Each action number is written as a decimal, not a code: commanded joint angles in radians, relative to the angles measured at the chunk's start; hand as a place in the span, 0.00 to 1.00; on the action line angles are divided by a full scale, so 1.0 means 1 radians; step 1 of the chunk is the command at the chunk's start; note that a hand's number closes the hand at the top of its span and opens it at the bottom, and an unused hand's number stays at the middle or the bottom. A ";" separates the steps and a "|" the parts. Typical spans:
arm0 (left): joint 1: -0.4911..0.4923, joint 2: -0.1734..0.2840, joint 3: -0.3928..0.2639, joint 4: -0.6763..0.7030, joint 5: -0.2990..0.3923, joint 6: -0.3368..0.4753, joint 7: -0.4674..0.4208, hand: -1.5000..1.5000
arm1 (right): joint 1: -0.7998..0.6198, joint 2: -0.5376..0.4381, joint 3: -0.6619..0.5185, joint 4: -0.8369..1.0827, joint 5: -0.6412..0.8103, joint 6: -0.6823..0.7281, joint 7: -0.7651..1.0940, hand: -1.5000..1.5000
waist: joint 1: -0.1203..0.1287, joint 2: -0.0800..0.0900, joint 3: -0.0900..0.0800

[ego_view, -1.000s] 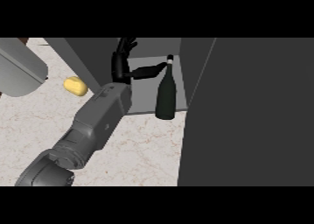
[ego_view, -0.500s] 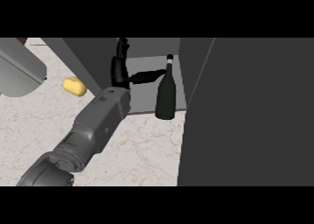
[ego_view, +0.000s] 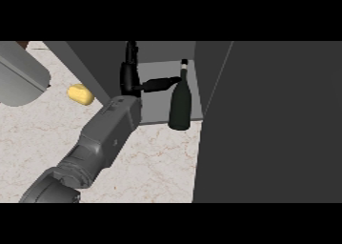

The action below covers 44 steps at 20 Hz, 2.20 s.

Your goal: Pick up the wine, place it into the cabinet and close the cabinet

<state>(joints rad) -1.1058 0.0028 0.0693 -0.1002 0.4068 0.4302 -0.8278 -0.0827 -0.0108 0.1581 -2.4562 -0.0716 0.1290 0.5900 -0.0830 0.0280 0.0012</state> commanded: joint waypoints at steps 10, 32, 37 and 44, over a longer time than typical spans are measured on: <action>0.046 -0.003 -0.010 0.014 -0.017 -0.117 -0.037 0.00 | 0.069 -0.004 -0.006 -0.056 -0.054 0.024 -0.002 0.00 | 0.006 -0.005 -0.002; 0.150 -0.003 -0.175 -0.114 0.201 -0.199 -0.033 0.00 | 0.054 -0.015 -0.022 -0.043 -0.064 0.006 0.012 0.00 | 0.020 -0.026 -0.001; 0.255 -0.003 -0.360 -0.306 0.302 -0.128 0.020 0.00 | -0.017 -0.018 -0.045 -0.040 -0.046 -0.036 0.059 0.00 | 0.035 -0.030 -0.001; 0.480 -0.003 -0.656 -0.661 0.377 0.087 0.045 0.00 | 0.046 0.010 0.046 -0.050 0.067 -0.063 0.029 0.00 | 0.065 -0.031 -0.002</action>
<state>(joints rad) -0.7228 0.0000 -0.4557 -0.6175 0.7462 0.4278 -0.7838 -0.0792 -0.0139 0.1614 -2.4593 -0.0490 0.0876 0.6169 -0.0284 -0.0047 -0.0001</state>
